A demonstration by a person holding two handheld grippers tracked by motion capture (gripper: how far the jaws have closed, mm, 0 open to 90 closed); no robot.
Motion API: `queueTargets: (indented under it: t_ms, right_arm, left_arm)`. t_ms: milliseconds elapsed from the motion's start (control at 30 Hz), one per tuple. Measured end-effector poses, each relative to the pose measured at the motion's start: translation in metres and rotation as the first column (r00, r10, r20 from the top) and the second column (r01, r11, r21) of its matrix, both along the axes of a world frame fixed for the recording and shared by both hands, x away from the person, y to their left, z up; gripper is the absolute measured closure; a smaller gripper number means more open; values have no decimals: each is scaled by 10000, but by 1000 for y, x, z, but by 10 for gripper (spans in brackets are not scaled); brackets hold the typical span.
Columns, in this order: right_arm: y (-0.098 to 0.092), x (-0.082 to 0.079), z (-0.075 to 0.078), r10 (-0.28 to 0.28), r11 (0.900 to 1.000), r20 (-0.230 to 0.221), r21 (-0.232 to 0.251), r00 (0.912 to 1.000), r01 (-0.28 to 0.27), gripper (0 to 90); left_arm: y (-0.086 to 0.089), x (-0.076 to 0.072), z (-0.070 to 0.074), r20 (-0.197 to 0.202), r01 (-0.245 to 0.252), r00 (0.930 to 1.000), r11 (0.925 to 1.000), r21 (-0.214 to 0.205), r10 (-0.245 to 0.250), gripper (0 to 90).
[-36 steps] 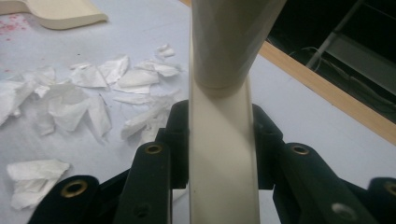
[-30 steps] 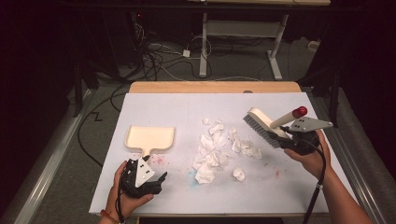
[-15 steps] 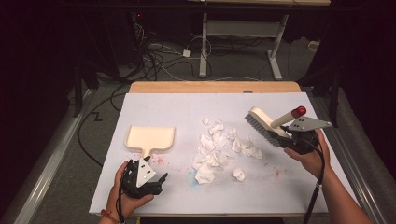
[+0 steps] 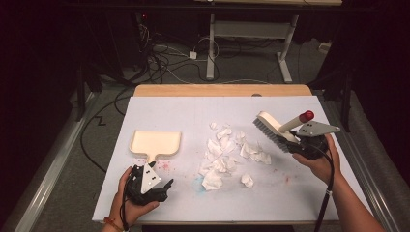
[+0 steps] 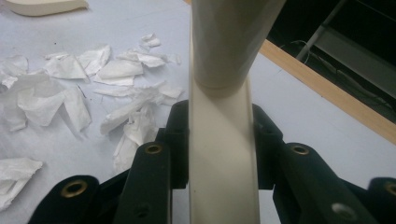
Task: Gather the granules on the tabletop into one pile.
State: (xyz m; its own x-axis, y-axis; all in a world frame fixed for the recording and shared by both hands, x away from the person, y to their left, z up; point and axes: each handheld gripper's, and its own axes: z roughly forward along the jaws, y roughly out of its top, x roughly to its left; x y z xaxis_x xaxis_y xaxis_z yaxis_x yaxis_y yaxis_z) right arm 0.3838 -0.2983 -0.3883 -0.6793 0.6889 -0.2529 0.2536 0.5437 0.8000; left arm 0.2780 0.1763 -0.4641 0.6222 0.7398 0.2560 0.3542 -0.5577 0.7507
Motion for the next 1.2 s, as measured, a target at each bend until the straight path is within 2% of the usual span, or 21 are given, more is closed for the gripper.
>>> queueTargets:
  t_ms: [100, 233, 300, 433, 467, 533, 567, 633, 667, 767, 833, 867, 1167, 1200]
  right_arm:
    - [-1, 0, 1, -88, 9999, 25, 90, 10000, 88, 679]
    - [1, 6, -1, -145, 9999, -1, -45, 9999, 145, 679]
    - [5, 12, -3, -261, 9994, -1, -213, 9997, 261, 679]
    - [13, 28, -10, -212, 9962, -125, -846, 9997, 201, 679]
    - [17, 33, -13, -251, 9922, -158, -1223, 9996, 230, 679]
    - [25, 43, -16, -379, 9772, 7, -2093, 9993, 372, 679]
    - [29, 49, -17, -309, 9731, 9, -2283, 9995, 303, 679]
    - [36, 60, -17, -176, 9743, -192, -2248, 9997, 128, 679]
    - [40, 67, -17, -10, 9707, -156, -2401, 9999, -28, 679]
    - [58, 82, -21, -75, 9577, -92, -2876, 9999, 45, 679]
    - [69, 90, -25, 2, 9539, -39, -3000, 10000, -13, 680]
    - [74, 93, -26, -5, 9492, 4, -3146, 10000, 6, 680]
    - [119, 112, -36, 735, 9394, -43, -3354, 9973, -706, 680]
    - [123, 112, -37, 834, 9332, 58, -3512, 9965, -761, 679]
  left_arm:
    - [-2, 0, -1, -70, 31, 10000, 10000, 61, -31, 188]
    - [-2, 0, -1, -95, 44, 9999, 10000, 28, -43, 188]
    - [-2, 1, -1, -117, 32, 9999, 10000, 2, -32, 188]
    - [-3, 2, -2, -180, 74, 9998, 10000, 52, -73, 188]
    - [-3, 2, -2, -195, 90, 9998, 10000, 37, -89, 188]
    - [-3, 2, -2, -172, 101, 9998, 9999, 49, -100, 188]
    - [-3, 3, -2, -201, 94, 9998, 9999, 42, -93, 188]
    - [-3, 3, -3, -214, 99, 9997, 9999, 71, -98, 188]
    - [-4, 3, -3, -238, 105, 9997, 9999, 69, -103, 188]
    - [-4, 4, -4, -258, 128, 9996, 9999, 108, -125, 188]
    - [-4, 4, -4, -281, 165, 9995, 9998, 101, -162, 188]
    - [-4, 4, -4, -292, 187, 9994, 9998, 45, -186, 188]
    - [-2, 6, -4, -447, 284, 9986, 9994, -203, -292, 189]
    - [-2, 6, -4, -468, 304, 9984, 9992, -245, -315, 191]
